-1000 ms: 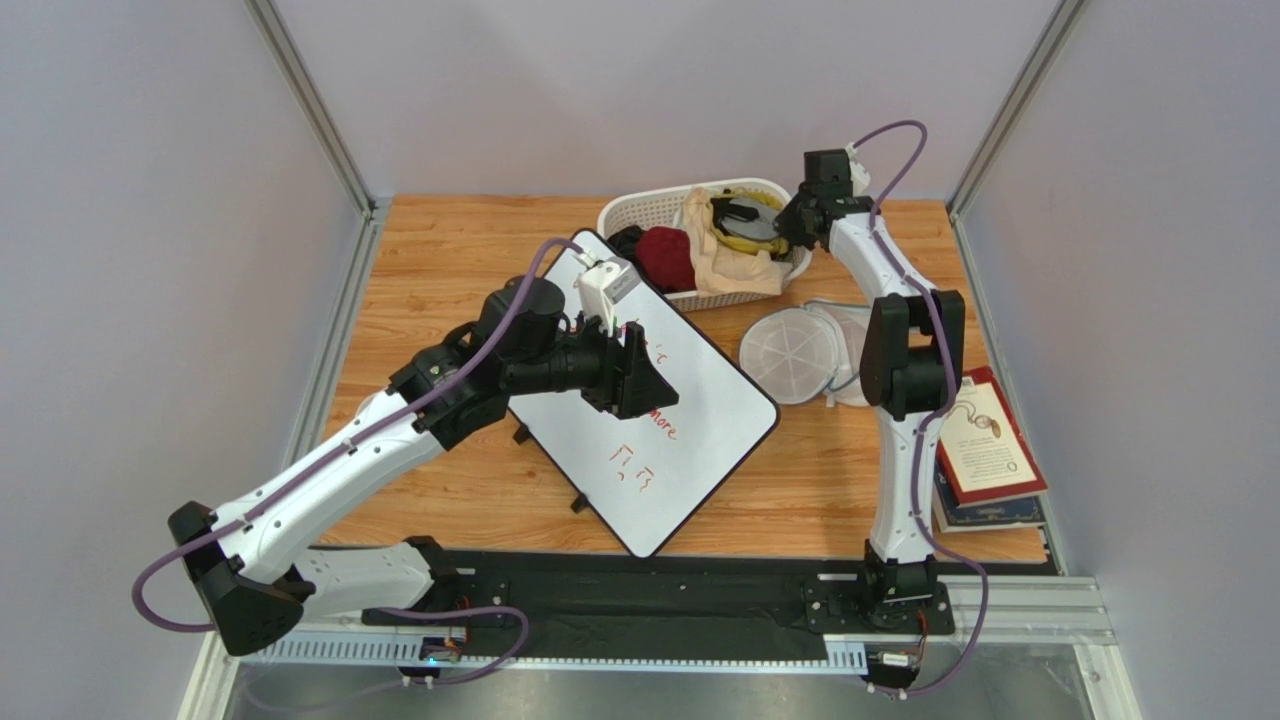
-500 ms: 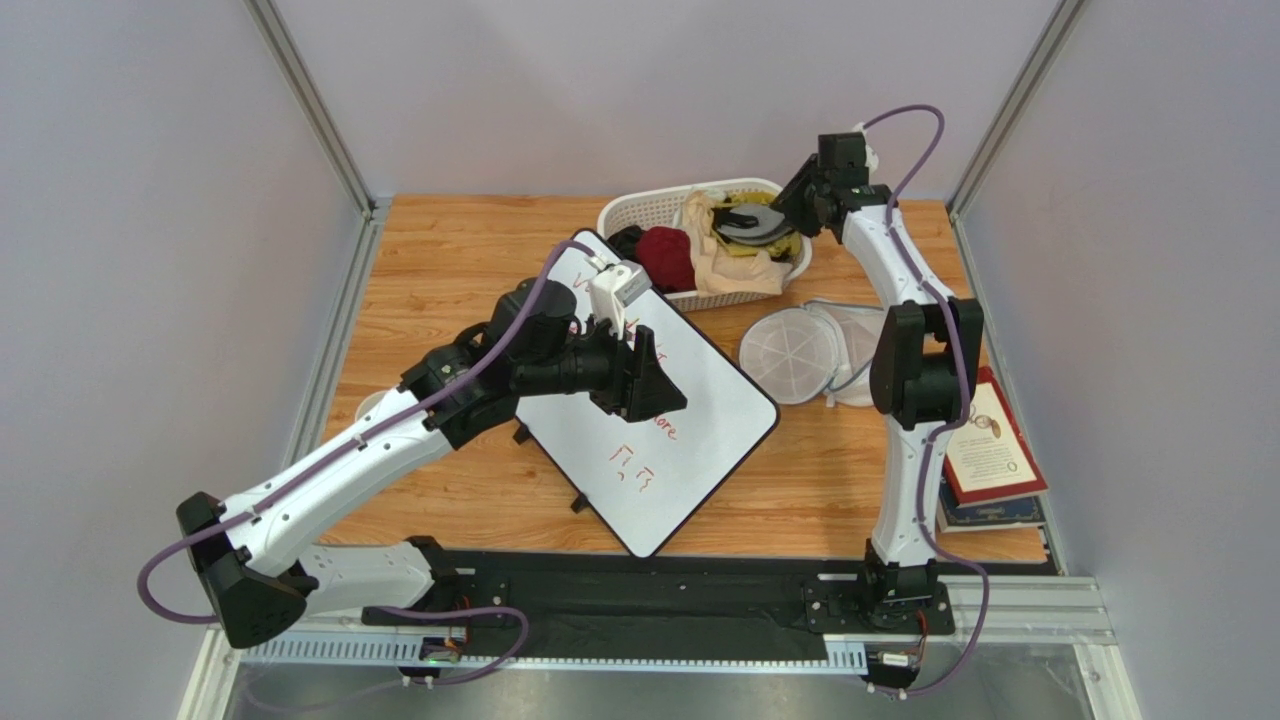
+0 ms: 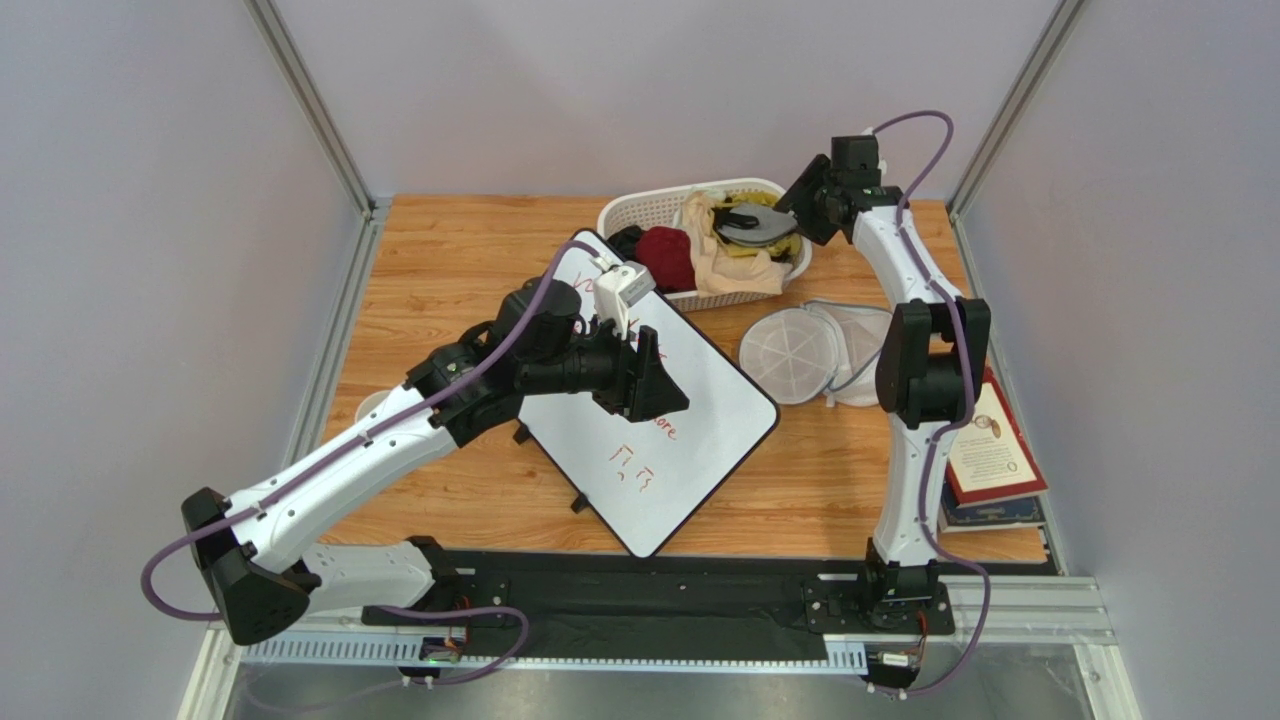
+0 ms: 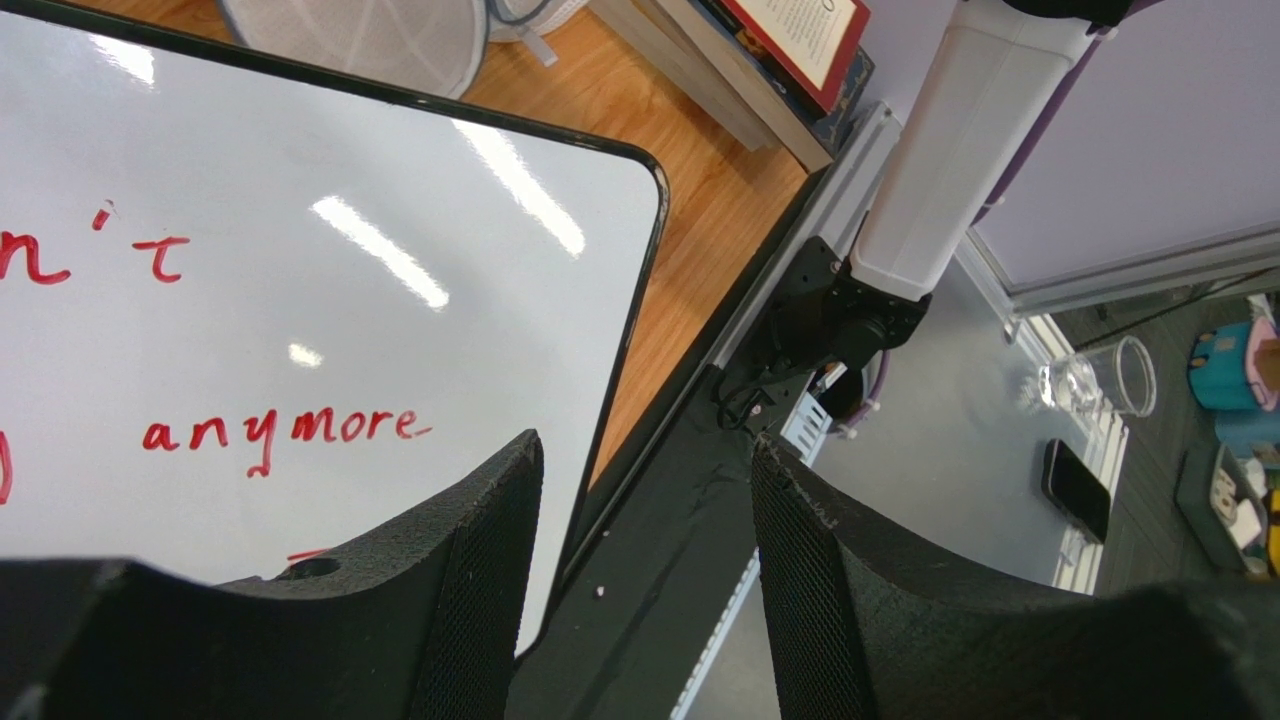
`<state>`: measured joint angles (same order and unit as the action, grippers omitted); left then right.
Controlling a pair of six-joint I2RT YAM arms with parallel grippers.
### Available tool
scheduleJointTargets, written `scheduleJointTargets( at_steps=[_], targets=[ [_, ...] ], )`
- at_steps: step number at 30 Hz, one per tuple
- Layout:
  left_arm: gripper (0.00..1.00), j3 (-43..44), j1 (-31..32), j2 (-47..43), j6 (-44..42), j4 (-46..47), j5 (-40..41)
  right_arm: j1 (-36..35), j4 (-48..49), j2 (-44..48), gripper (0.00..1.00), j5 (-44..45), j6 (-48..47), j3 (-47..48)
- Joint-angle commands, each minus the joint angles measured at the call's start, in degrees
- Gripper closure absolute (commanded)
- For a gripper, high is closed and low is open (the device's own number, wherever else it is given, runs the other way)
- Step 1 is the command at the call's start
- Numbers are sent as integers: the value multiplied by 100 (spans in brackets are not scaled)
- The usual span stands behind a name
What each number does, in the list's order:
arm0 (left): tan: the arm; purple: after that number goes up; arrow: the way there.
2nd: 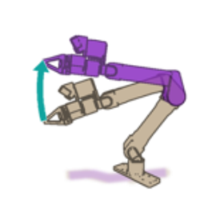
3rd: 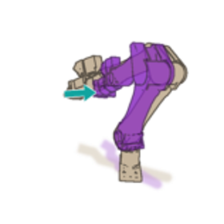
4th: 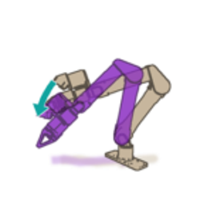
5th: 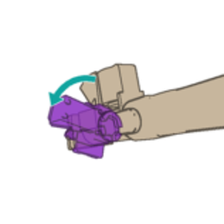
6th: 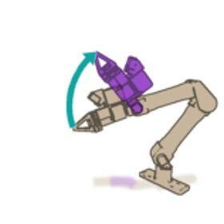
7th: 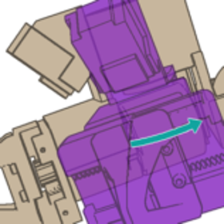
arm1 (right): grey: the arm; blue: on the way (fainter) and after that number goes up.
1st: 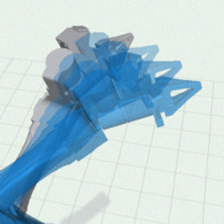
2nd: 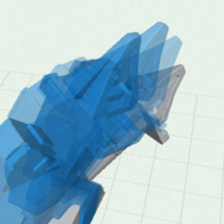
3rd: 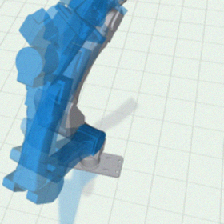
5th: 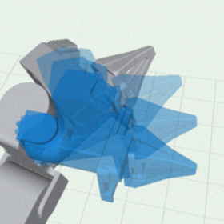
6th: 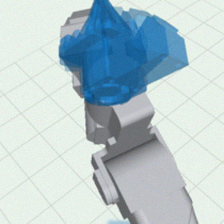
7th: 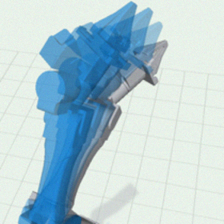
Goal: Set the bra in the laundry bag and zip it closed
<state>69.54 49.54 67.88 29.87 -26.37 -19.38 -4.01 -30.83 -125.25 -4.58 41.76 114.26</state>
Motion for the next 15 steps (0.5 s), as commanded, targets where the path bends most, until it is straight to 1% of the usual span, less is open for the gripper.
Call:
scheduleJointTargets(
  at_steps=[1, 5, 8, 15],
  targets=[
    [40, 156, 47, 68, -51, 115, -66, 41, -64, 168, 41, 71, -264, 141],
    [40, 183, 47, 103, -51, 115, -84, 67, -99, 19, 41, 10, -326, 272],
    [40, 209, 47, 121, -51, 114, -84, 76, 50, -69, 41, -87, -309, 299],
    [40, 227, 47, 147, -51, 97, -75, 76, 68, -412, 42, -96, -361, 659]
  ],
)
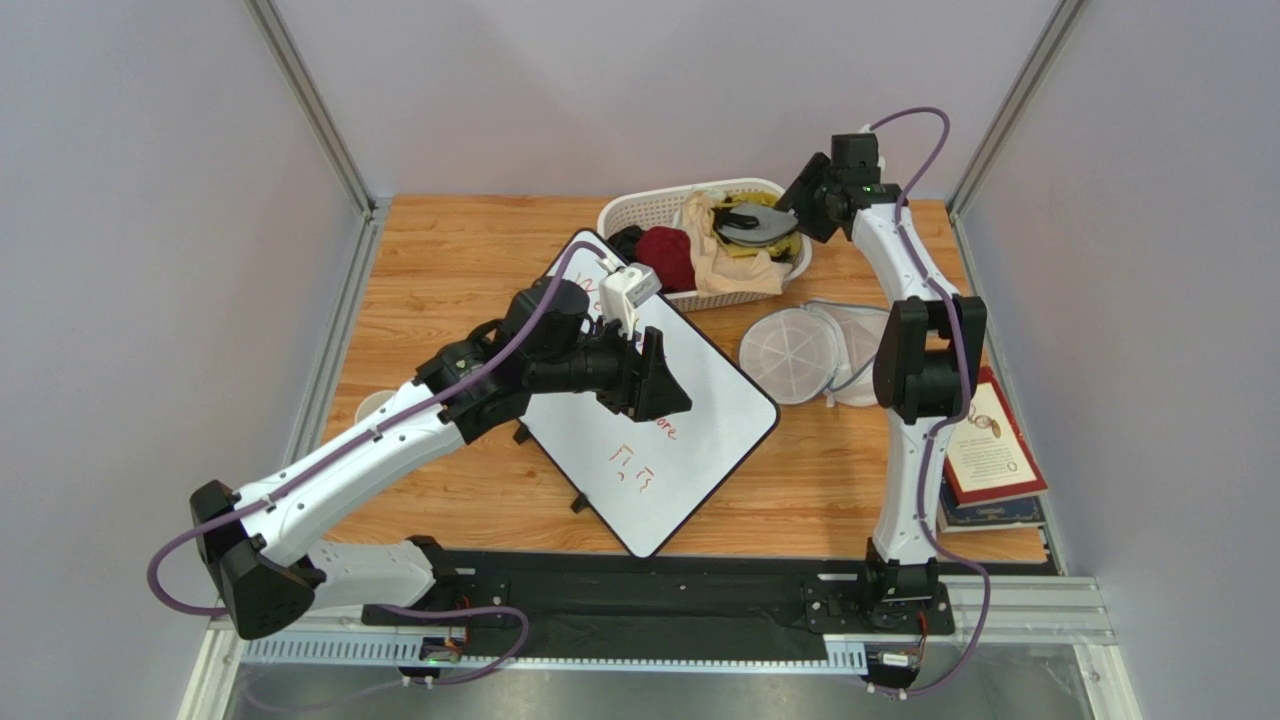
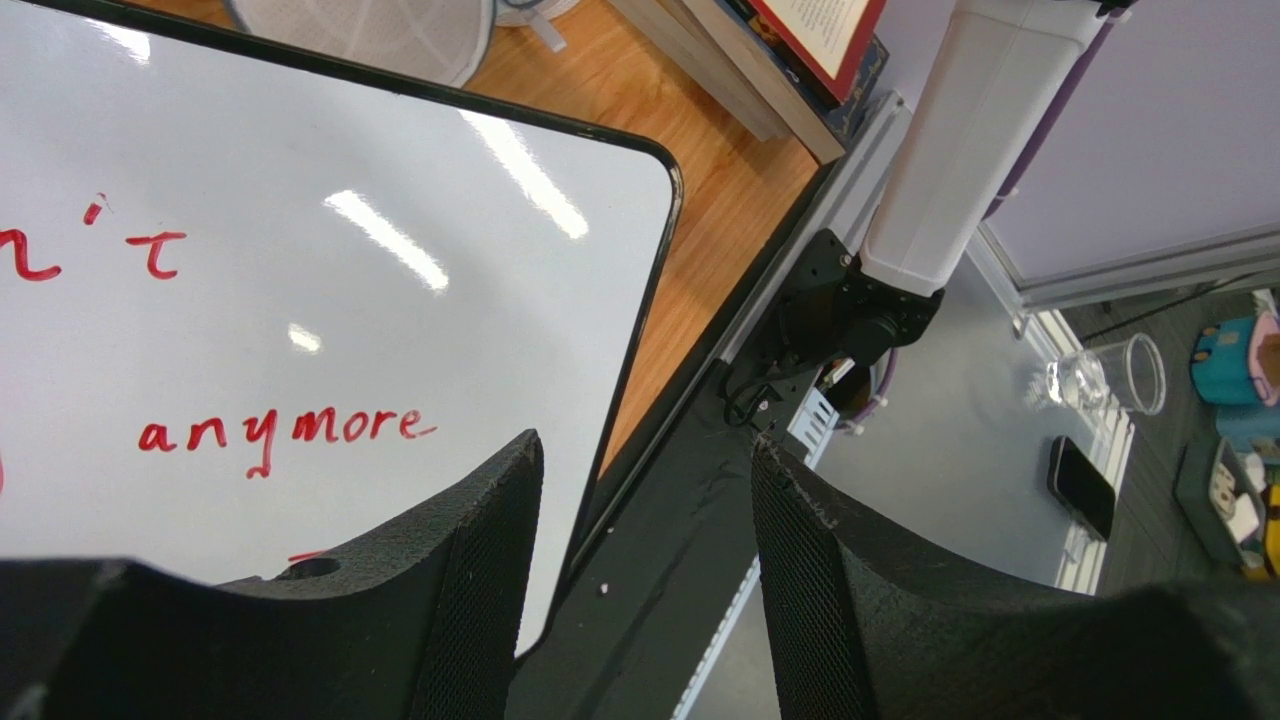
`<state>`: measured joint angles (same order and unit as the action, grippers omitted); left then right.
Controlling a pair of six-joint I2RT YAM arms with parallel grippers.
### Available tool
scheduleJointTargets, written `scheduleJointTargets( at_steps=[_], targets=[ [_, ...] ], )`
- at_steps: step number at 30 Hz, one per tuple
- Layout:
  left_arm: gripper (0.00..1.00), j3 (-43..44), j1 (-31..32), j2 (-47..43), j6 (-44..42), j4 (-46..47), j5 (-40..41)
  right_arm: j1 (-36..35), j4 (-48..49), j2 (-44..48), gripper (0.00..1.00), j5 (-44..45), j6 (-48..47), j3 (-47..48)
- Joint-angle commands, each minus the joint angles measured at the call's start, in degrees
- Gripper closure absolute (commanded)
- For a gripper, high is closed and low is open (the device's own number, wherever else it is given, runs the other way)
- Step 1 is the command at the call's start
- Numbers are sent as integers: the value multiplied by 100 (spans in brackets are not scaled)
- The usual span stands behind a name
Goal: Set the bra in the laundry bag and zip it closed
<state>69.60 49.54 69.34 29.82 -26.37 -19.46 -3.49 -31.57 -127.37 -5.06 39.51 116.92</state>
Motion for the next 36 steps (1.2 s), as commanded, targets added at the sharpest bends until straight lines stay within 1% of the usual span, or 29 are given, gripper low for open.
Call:
scheduleJointTargets(
  at_steps=[1, 4, 9, 15, 20, 26, 27, 29, 30, 32, 35, 36],
  targets=[
    [40, 212, 38, 0, -38, 106, -75, 15, 143, -235, 42, -56, -145, 436],
    [40, 212, 47, 18, -47, 106, -84, 15, 29, -332, 43, -4, -119, 551],
    [40, 247, 38, 62, -56, 88, -93, 15, 46, -306, 43, 110, -224, 419],
    [41, 264, 47, 150, -64, 115, -145, 23, 169, -385, 43, 41, -224, 384],
    [41, 255, 38, 106, -56, 115, -110, 15, 327, -622, 43, -30, -198, 630],
    [41, 238, 38, 71, -73, 79, -84, -12, 380, -868, 48, -74, -101, 1016],
    [41, 238, 38, 71, -73, 79, -84, -29, 484, -886, 51, -91, -84, 1025],
    [41, 238, 38, 79, -82, 79, -84, -47, 590, -947, 53, -135, -48, 1095],
    [41, 238, 38, 80, -82, 79, -84, -56, 678, -982, 56, -197, -13, 1122],
    [41, 238, 47, 80, -82, 79, -84, -56, 705, -1105, 59, -258, 126, 1288],
    [41, 229, 38, 53, -73, 62, -75, -64, 758, -1237, 69, -373, 276, 1499],
    [41, 220, 38, 36, -64, 53, -58, -73, 827, -1237, 79, -382, 312, 1509]
  ],
)
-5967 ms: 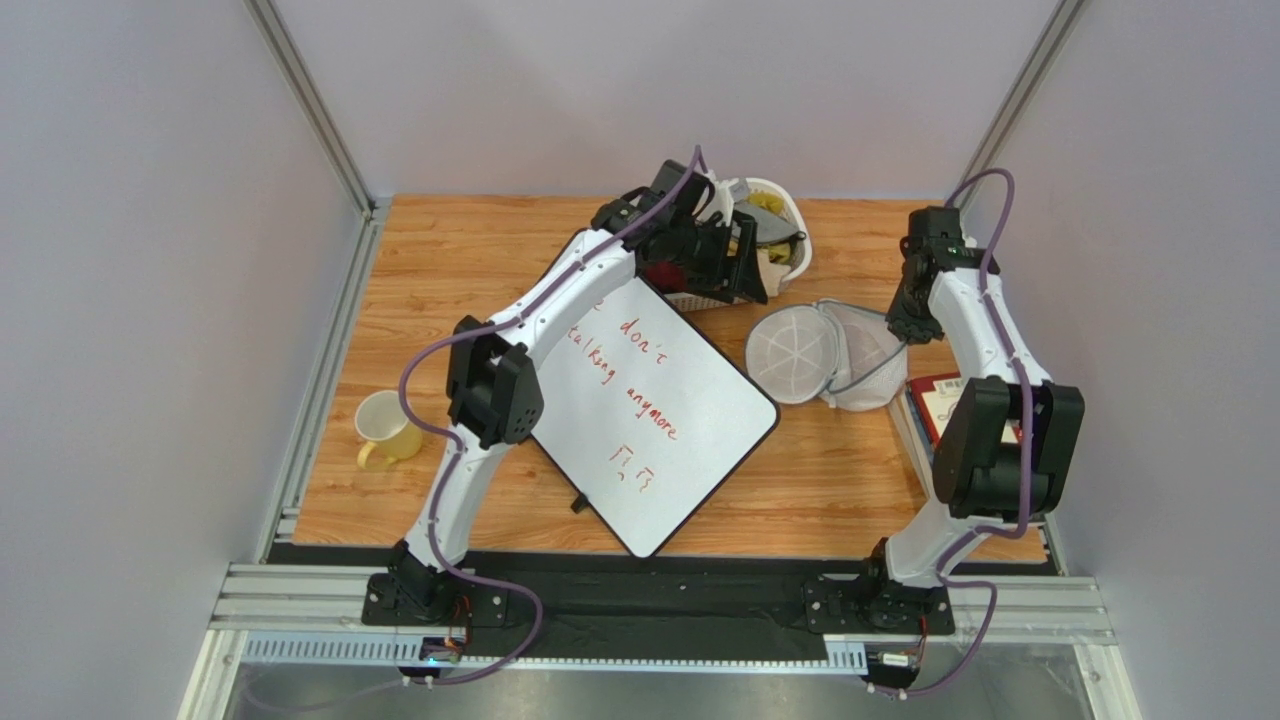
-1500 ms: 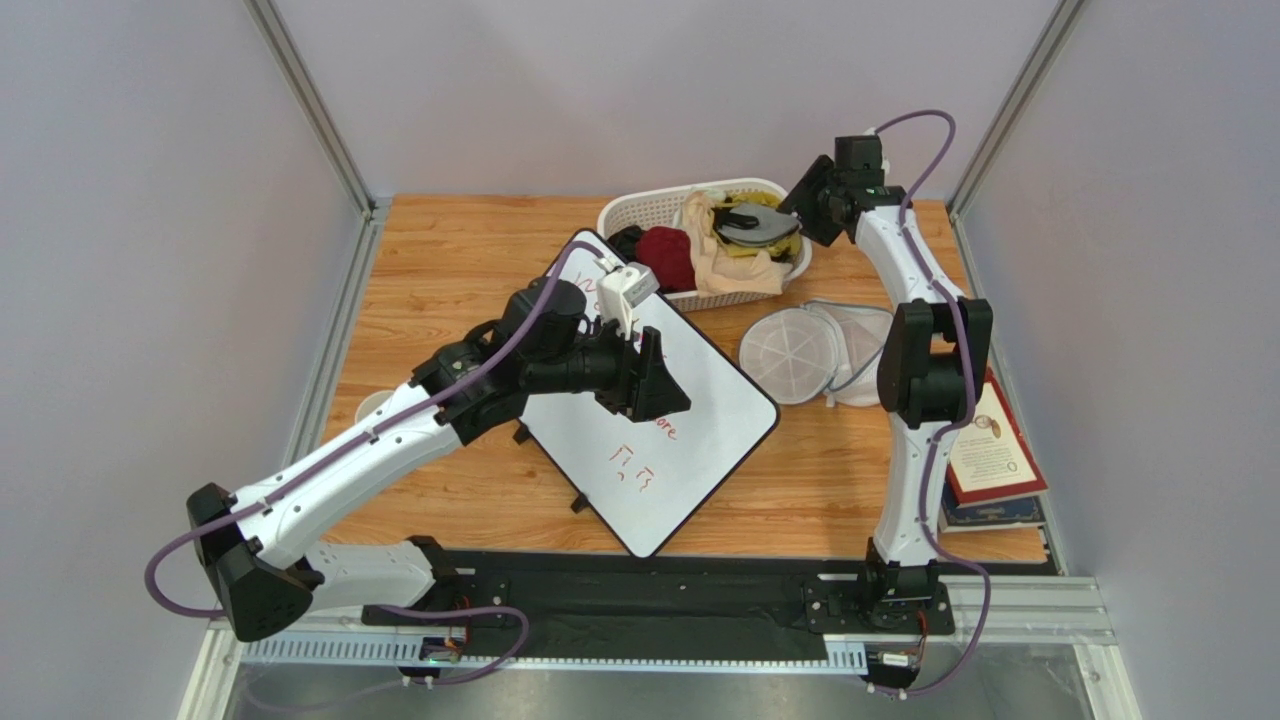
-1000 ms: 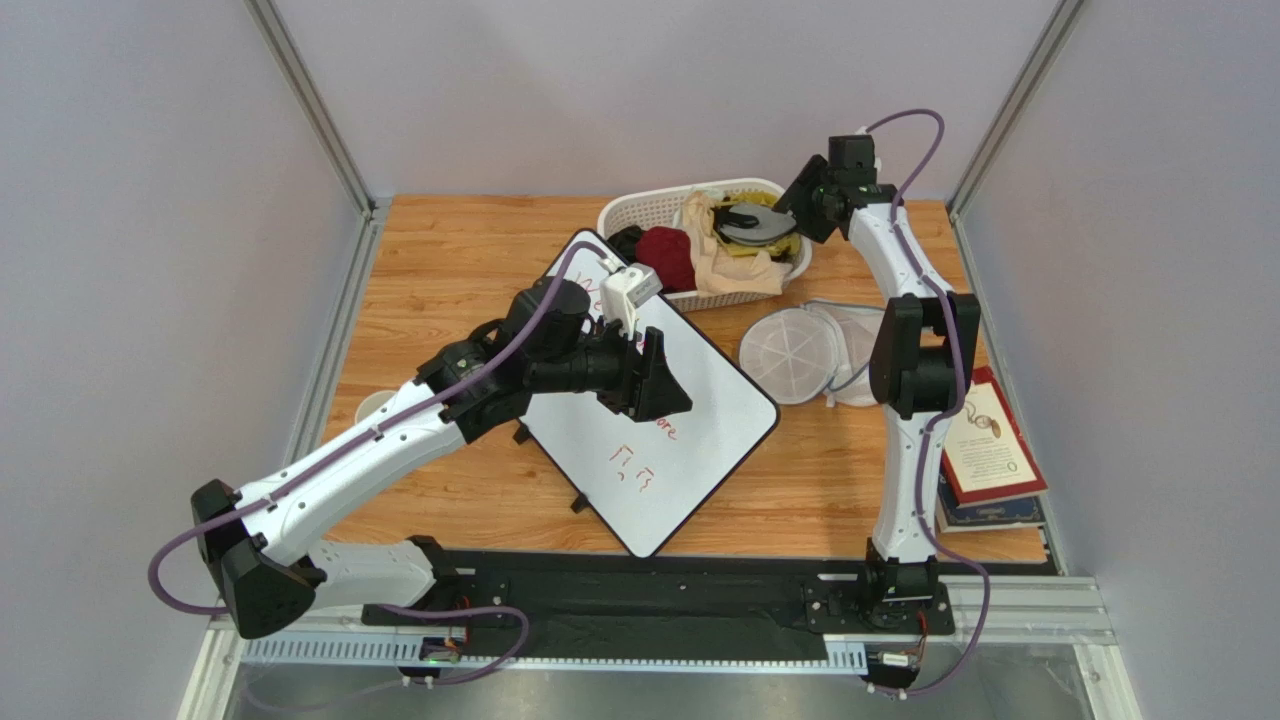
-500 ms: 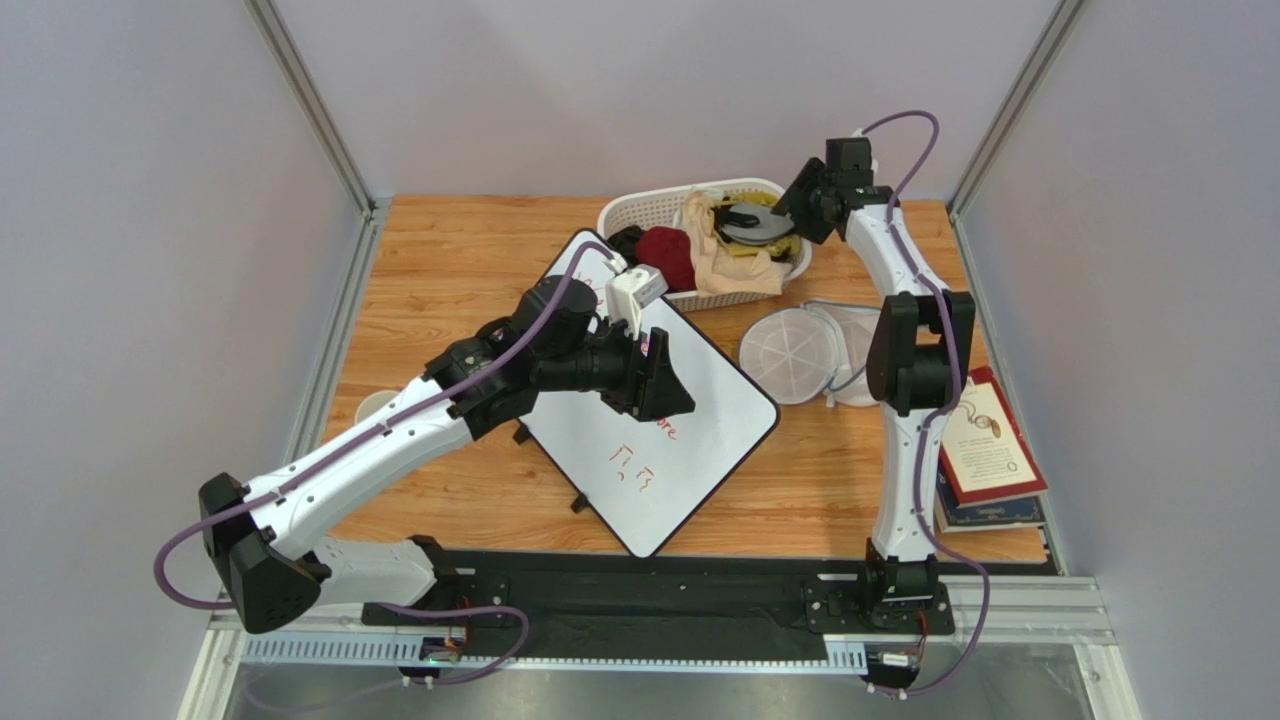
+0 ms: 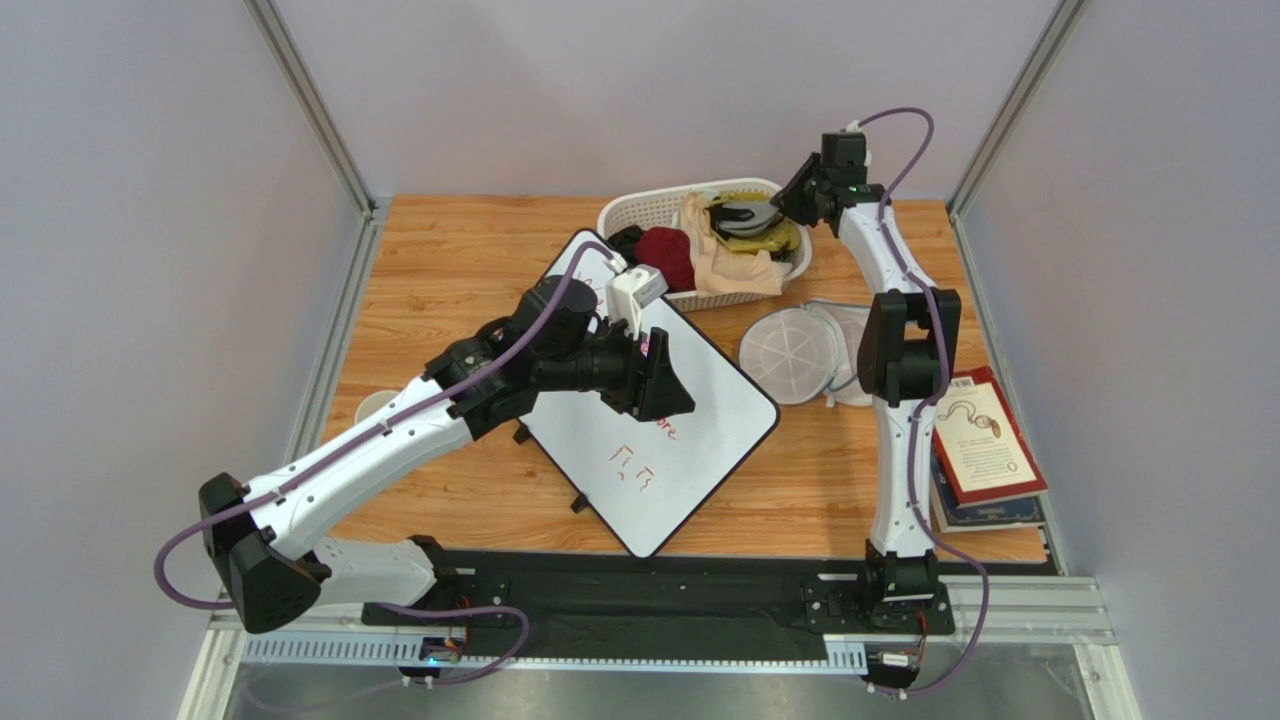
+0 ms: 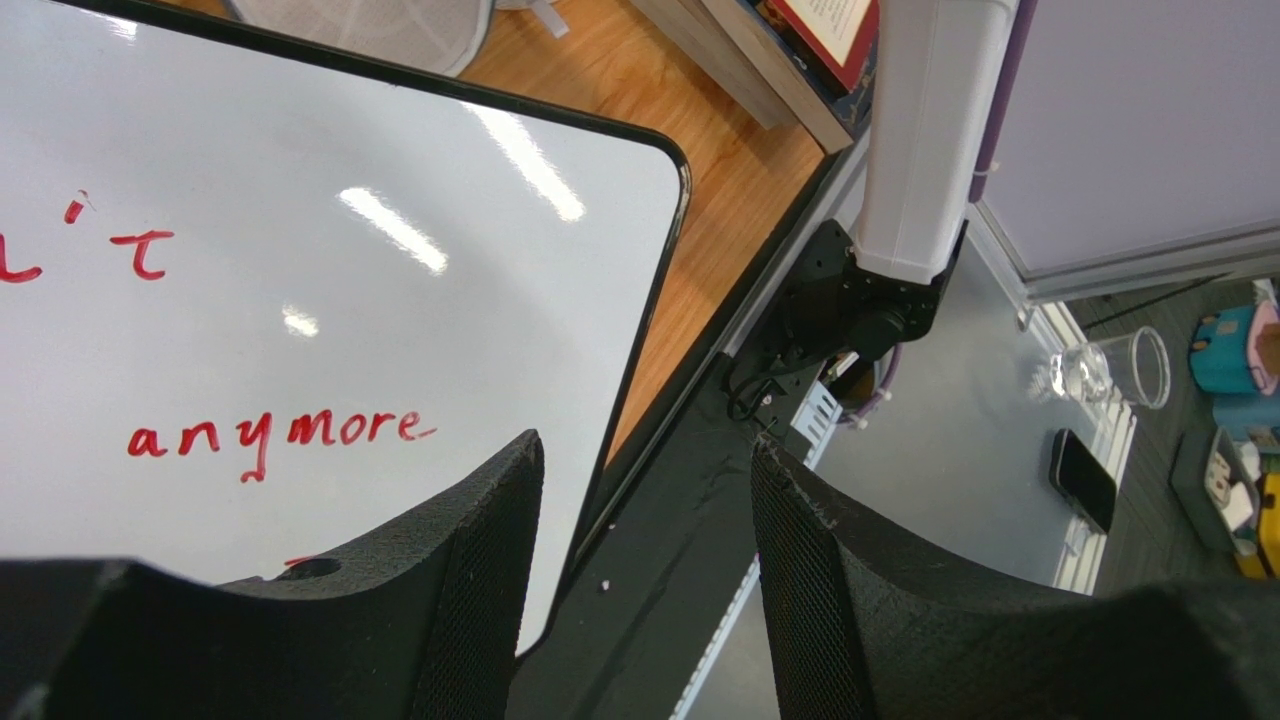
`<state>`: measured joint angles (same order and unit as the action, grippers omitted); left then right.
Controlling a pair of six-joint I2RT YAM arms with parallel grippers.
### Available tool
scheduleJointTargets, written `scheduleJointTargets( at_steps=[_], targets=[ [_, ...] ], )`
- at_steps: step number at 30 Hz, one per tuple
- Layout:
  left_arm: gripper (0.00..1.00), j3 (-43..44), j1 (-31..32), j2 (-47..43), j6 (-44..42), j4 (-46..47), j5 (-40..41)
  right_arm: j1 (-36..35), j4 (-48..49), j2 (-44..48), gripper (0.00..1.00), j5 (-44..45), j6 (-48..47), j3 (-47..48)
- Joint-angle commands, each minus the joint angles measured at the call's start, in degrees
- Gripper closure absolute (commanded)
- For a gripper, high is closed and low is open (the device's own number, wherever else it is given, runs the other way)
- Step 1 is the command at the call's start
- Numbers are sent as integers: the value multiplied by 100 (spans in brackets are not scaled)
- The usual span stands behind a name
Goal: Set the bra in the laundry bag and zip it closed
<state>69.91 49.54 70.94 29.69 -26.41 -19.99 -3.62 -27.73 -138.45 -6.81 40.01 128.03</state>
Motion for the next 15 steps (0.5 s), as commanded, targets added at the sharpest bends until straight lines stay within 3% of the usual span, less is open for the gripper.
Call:
scheduleJointTargets(
  at_steps=[1, 3, 5, 15],
  targets=[
    [41, 190, 38, -150, -51, 49, 4, -60, 496, -121, 83, -233, 288, 416],
    [41, 181, 38, -177, -25, 40, 12, -69, 496, -103, 95, -286, 411, 539],
    [41, 190, 38, -212, 1, 40, 12, -78, 505, 2, 100, -330, 472, 557],
    [41, 163, 178, -265, 177, 110, 126, -51, 611, 1162, 100, -453, 569, 91]
  ],
)
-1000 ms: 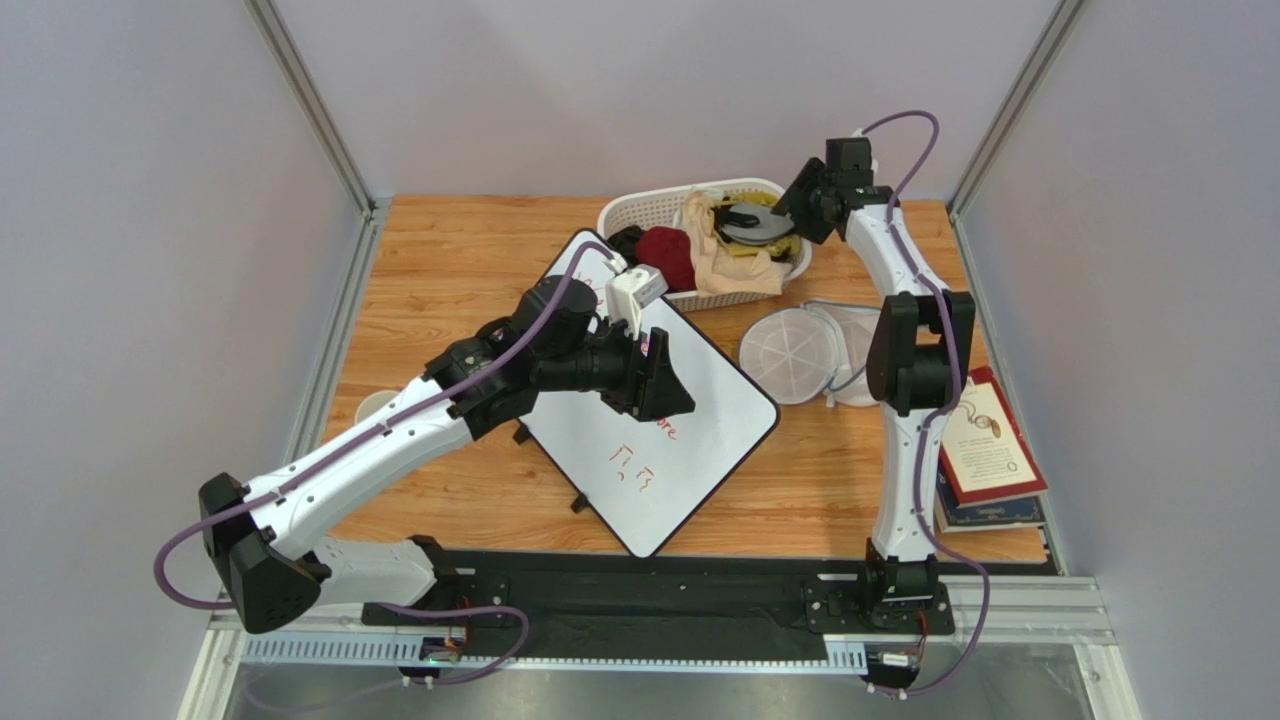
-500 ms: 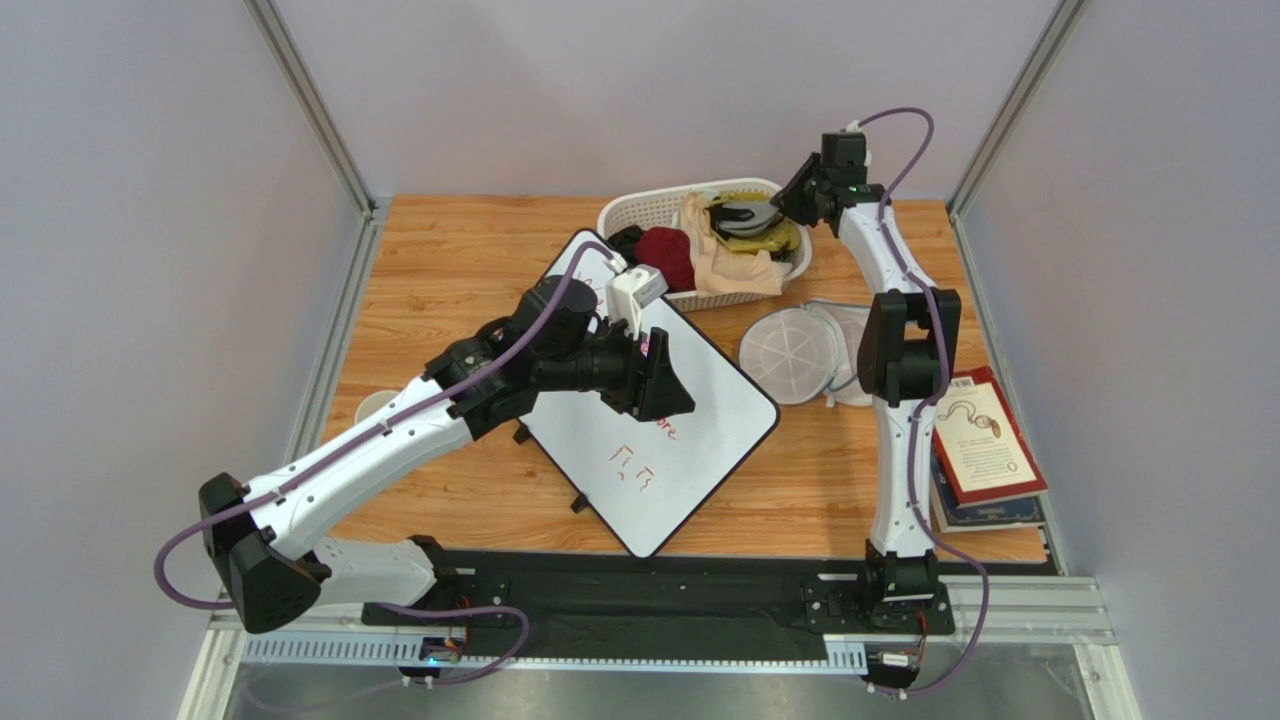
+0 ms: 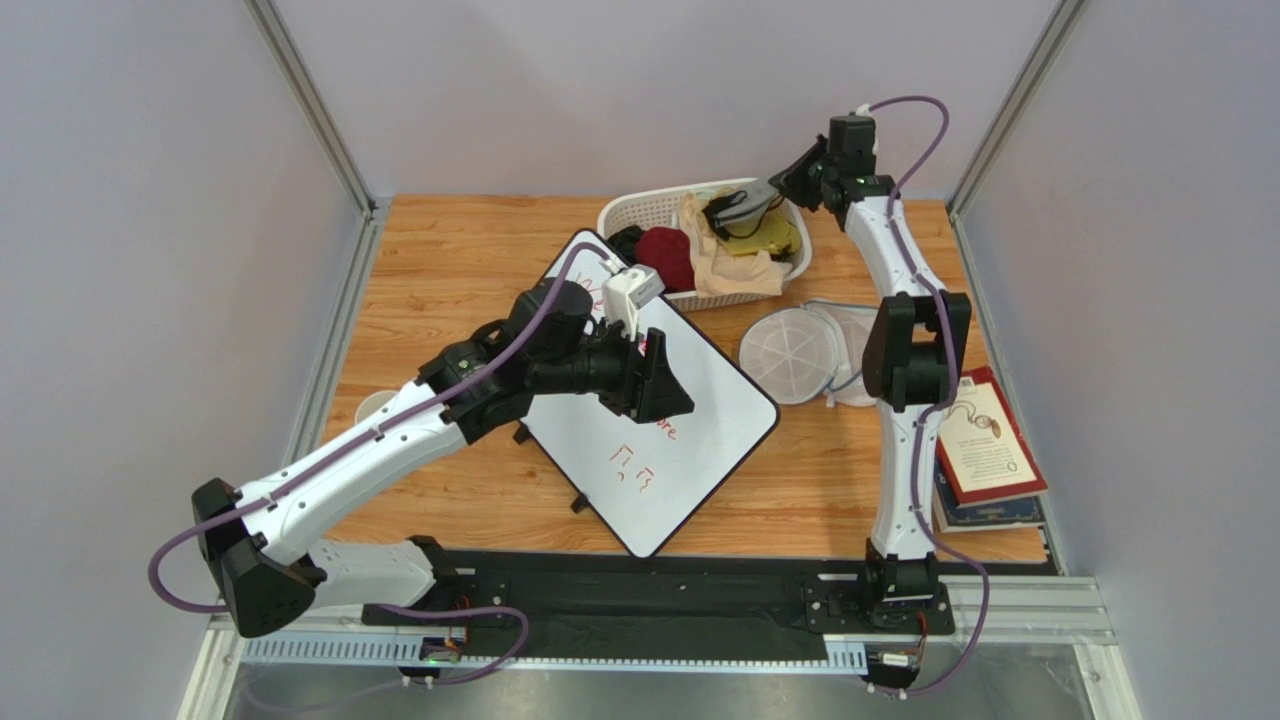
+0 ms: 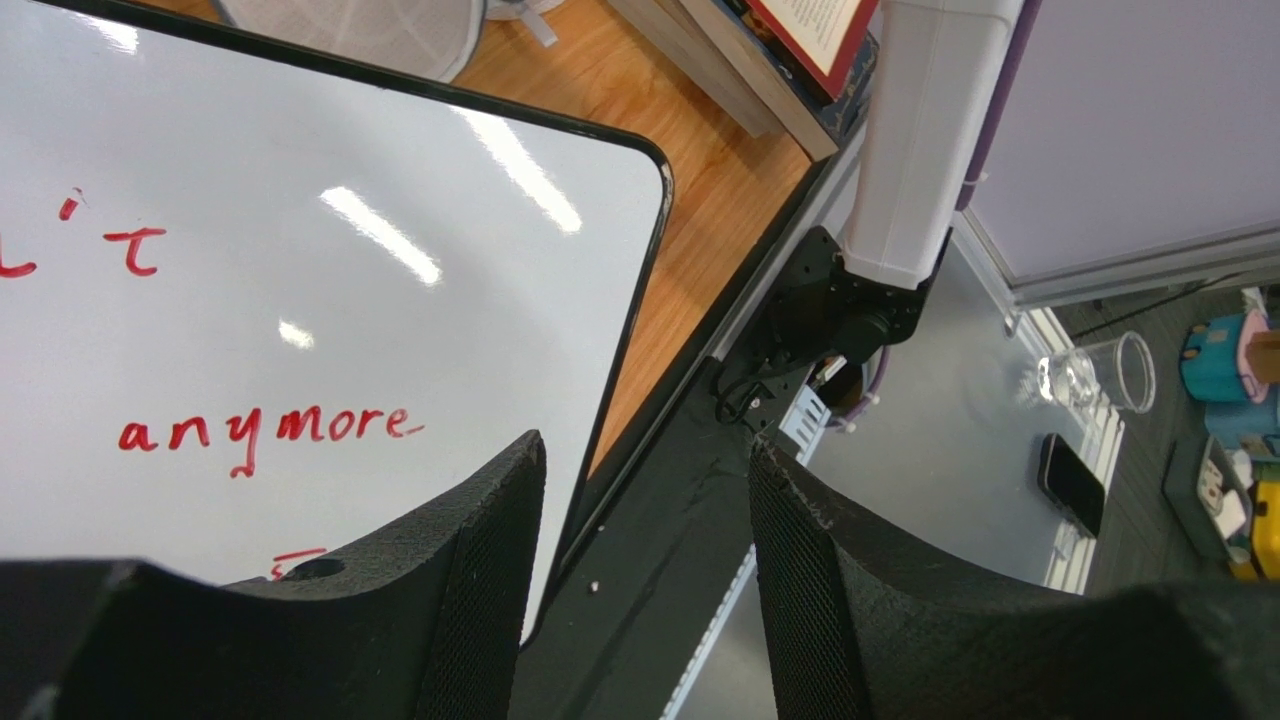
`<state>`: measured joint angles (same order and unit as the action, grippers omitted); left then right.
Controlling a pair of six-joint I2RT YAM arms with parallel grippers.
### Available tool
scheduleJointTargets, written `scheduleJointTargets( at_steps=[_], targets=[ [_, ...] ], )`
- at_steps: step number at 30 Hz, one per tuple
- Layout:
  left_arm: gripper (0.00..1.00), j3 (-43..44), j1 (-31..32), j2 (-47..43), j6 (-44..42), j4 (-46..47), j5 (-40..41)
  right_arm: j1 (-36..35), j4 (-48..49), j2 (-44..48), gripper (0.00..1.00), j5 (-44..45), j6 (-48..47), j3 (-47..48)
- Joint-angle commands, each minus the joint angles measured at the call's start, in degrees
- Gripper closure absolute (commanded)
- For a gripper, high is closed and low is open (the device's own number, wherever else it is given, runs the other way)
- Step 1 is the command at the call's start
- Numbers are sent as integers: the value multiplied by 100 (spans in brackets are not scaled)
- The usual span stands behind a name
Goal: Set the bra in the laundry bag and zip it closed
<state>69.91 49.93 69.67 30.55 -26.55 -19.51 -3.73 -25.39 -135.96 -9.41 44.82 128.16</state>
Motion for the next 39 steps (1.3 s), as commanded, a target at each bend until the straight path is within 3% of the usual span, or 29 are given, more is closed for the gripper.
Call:
scheduleJointTargets(
  at_steps=[1, 9, 18, 23, 29, 35, 39],
  targets=[
    [41, 172, 157, -112, 118, 141, 105, -32, 342, 1009, 100, -202, 80, 104],
    [40, 575, 245, 169, -66, 229, 245, 4, -159, 1851, 100, -141, -289, -80],
    [35, 2218, 245, 1372, -646, -140, -44, 267, -362, 3381, 100, 150, -694, -1380],
    [24, 2861, 70, 1821, -506, -123, -386, 503, -695, 4234, 100, 291, -887, -2258],
    [2, 2730, -563, 2085, 1285, 1080, -1204, 820, -380, 5876, 100, 2, -800, -3893],
    [1, 2160, -327, 2358, 3305, 2976, -1372, 935, 68, 7090, 100, 351, -212, -5088],
    [0, 2237, -107, 2508, 3870, 3305, -1258, 935, 157, 7504, 100, 519, 272, -5415]
  ],
)
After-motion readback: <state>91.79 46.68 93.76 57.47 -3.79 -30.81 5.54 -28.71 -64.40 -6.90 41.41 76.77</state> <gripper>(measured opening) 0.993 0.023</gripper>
